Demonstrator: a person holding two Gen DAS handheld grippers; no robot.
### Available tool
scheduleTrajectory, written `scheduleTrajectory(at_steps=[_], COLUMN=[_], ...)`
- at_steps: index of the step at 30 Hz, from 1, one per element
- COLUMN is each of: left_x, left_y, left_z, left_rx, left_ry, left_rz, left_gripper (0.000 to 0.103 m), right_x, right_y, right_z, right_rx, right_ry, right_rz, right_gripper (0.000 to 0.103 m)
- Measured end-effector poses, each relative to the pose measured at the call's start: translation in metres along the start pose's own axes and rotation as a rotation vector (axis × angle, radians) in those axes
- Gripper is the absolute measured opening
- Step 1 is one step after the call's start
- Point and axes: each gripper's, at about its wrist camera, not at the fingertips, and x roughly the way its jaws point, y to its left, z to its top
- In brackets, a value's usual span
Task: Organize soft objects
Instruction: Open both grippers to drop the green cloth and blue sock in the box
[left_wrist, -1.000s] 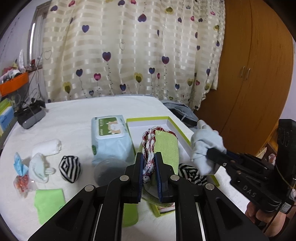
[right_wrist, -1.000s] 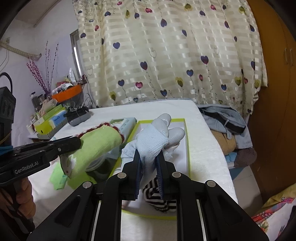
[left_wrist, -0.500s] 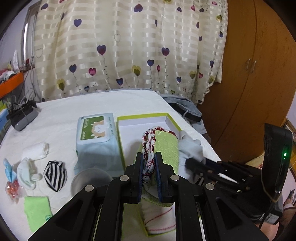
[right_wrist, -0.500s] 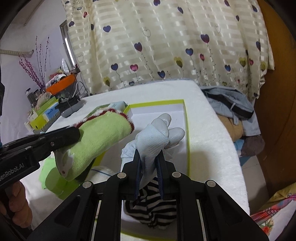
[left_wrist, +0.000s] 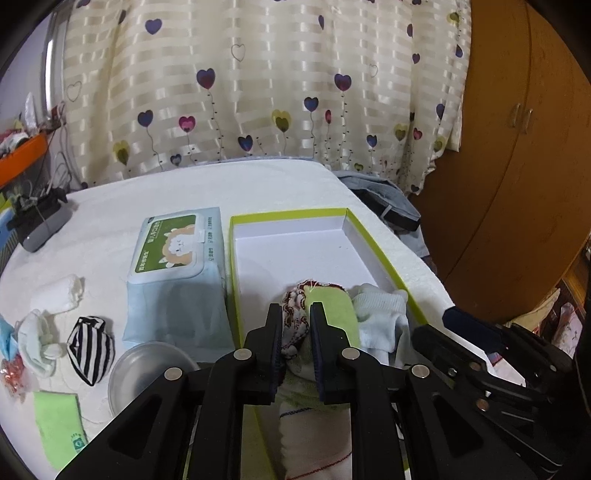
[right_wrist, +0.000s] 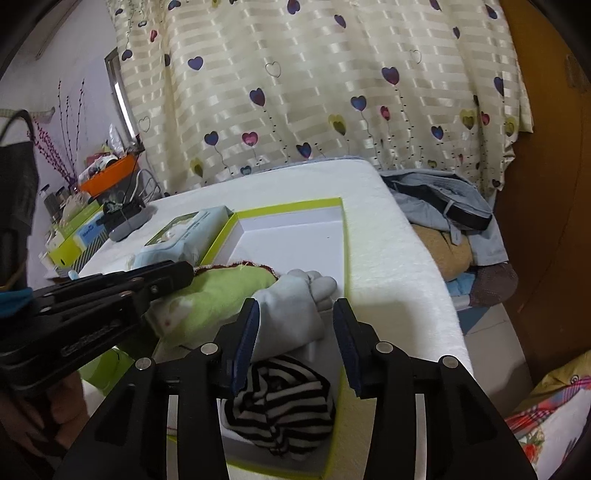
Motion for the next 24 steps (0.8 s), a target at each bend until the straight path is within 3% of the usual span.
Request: scheduleTrajectory(at_steps=[7, 24], left_x=[-0.017, -0.079], left_y=[-0.001, 0.040], left_z=[-0.001, -0.024], left_rx=[0.008, -0.046], left_ry=[-0.026, -0.067], left_rz=[-0.042, -0.051], left_gripper=[0.024, 0.024], right_x=[-0.012, -0.019], right_y=[0.001, 0.054], right_z=[-0.005, -0.017], right_rx=[0.005, -0.099], right_ry=[-0.008, 0.001], right_rz=[-0.008, 0.067], right_gripper=[0.043, 0.043])
